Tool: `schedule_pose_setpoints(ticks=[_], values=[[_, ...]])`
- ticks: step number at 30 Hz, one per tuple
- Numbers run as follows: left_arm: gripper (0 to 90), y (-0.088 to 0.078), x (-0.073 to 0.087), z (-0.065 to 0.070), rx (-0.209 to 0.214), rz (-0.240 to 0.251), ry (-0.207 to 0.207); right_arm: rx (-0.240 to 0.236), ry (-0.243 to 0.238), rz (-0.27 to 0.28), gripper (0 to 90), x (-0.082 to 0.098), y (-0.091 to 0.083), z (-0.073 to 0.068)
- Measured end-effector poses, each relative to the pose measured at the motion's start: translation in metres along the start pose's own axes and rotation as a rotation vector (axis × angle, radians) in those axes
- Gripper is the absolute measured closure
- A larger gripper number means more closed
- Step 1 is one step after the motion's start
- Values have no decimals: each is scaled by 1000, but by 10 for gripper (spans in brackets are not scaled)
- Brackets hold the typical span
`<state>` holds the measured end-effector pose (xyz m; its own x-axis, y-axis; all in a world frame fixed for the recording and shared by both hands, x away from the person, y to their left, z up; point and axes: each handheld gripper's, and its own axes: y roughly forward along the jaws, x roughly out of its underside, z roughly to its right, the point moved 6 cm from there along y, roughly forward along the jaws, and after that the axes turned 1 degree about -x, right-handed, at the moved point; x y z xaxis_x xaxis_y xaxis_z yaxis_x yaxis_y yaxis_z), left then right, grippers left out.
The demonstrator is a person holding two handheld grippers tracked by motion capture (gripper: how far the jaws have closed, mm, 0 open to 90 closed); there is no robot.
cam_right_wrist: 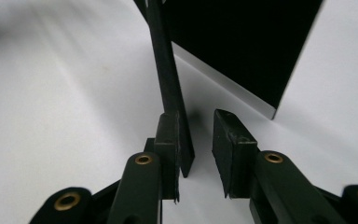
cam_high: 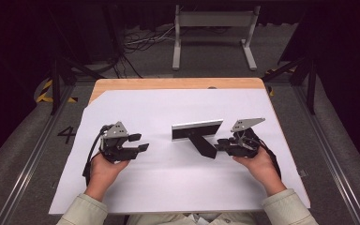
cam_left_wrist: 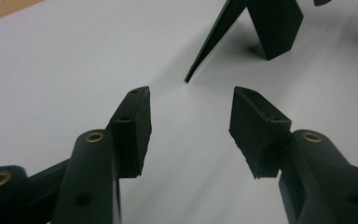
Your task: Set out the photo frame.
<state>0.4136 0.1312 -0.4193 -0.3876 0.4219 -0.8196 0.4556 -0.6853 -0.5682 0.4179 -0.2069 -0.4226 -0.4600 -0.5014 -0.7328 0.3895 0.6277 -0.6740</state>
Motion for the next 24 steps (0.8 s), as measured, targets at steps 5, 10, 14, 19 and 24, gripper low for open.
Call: schedule_pose_setpoints(ticks=[5, 10, 14, 19, 24], values=[[480, 5, -11, 2, -4, 16, -23, 28, 4, 33, 711, -2, -15, 4], [539, 10, -19, 1, 3, 33, -17, 57, 12, 68, 715, -3, -31, 8], [592, 10, -21, -3, 11, 55, -42, 74, 16, 85, 728, -3, -42, 13], [621, 11, -24, -14, 9, 74, -105, 96, 14, 106, 743, -3, -53, 17], [639, 18, -25, -23, 14, 71, -154, 108, 25, 126, 742, -4, -60, 23]])
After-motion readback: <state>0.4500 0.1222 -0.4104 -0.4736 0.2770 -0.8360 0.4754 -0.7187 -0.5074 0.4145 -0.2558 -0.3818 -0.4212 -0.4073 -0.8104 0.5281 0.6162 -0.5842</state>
